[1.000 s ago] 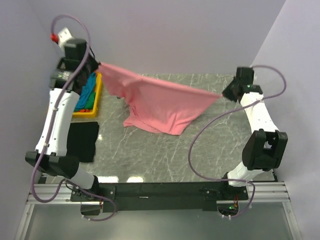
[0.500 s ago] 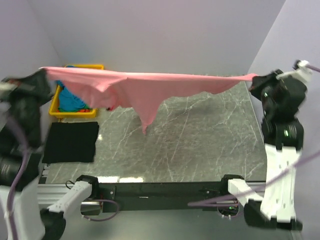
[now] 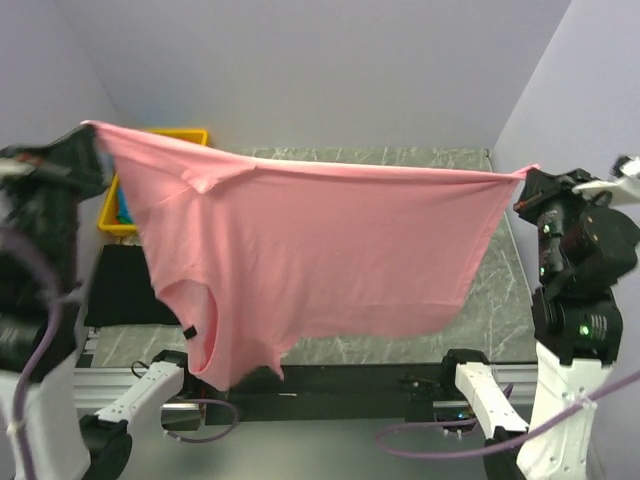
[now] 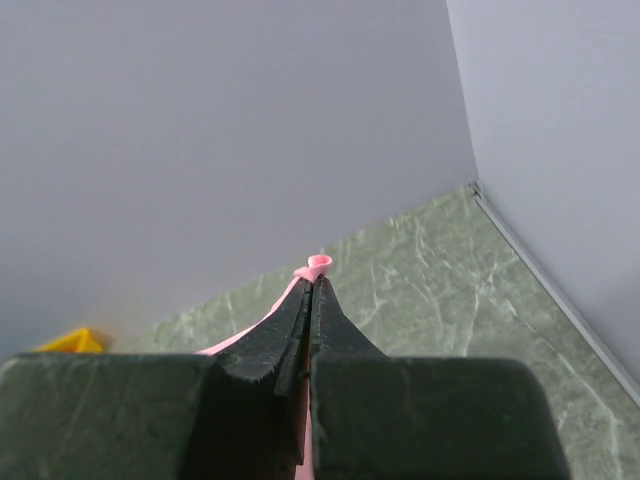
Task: Fold and stack the t-shirts
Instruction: Flatten the tshirt out
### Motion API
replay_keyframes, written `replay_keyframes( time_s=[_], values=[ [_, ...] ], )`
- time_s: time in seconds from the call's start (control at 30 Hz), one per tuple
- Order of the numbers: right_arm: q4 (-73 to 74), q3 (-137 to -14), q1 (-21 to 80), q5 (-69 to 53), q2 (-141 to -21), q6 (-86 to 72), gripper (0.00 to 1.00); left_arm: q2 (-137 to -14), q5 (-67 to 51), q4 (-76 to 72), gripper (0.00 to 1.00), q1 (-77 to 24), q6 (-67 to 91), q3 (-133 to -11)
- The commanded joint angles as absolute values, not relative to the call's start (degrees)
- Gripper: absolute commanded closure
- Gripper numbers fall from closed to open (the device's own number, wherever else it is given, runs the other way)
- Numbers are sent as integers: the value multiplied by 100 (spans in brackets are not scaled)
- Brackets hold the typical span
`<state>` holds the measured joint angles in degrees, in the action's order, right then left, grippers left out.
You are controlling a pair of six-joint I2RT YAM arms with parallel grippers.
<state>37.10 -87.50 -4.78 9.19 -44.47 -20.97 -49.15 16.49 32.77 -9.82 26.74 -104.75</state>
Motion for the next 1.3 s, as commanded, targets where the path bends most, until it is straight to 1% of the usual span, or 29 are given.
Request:
replay_keyframes(
  time_s=[0.0,0.07,0.1,0.17,0.2,0.27,0.3,0.37,0.4,0.43,0.5,0.53,0.57,0.6,0.63,0.73,0.83,0.97,1.07,1.27],
  values=[
    [3420,-8430,-536,862,-4930,-1582,100,-5571,1372,2857,99,-923,2303,-9891],
    [3183,-8114,-536,668,-5071,-1477,100,-5879,1153,2455,99,-923,2259,-9494],
    [2808,-7616,-545,685,-5097,-1468,100,-5993,1117,2304,99,-923,2241,-9101],
    [2367,-7052,-536,747,-5194,-1442,100,-6309,1116,1814,99,-923,2267,-8468],
    [1894,-6518,-545,747,-5255,-1433,100,-6415,1108,1593,99,-923,2233,-8229],
    [1452,-6084,-545,773,-5606,-1459,100,-6792,1125,1101,99,-914,2180,-7598],
    [998,-5769,-545,782,-5755,-1476,100,-6968,1090,716,99,-923,2101,-7455],
    [635,-5582,-545,782,-6396,-1459,100,-7644,1029,414,99,-923,2022,-7278],
    [337,-5529,-545,808,-6929,-1450,100,-7907,933,196,99,-923,1952,-7277],
    [256,-5554,-545,800,-7222,-1433,100,-8441,897,106,99,-914,1925,-7312],
    [159,-5843,-545,843,-7811,-1336,100,-8980,774,18,99,-923,1803,-7505],
    [167,-5975,-545,870,-8396,-1292,100,-9487,660,-235,99,-914,1767,-7593],
    [158,-6098,-545,861,-8663,-1188,100,-9736,633,-307,99,-923,1732,-7785],
    [132,-6361,-536,861,-9171,-1143,100,-9973,615,-360,99,-923,1688,-7900],
    [141,-6502,-536,870,-9385,-1090,100,-10402,589,-413,99,-923,1661,-8023],
    [263,-7065,-545,896,-10158,-976,100,-11150,493,-291,99,-914,1661,-8585],
    [395,-7557,-545,870,-10704,-940,100,-11652,378,-115,99,-914,1749,-9244],
    [624,-8050,-562,870,-11144,-905,100,-11970,325,-18,99,-914,1916,-9631],
    [729,-8244,-606,861,-11320,-914,100,-12041,229,395,99,-914,2161,-9790],
    [870,-8280,-685,817,-11233,-1116,100,-11585,228,931,99,-914,2600,-9546]
  ],
)
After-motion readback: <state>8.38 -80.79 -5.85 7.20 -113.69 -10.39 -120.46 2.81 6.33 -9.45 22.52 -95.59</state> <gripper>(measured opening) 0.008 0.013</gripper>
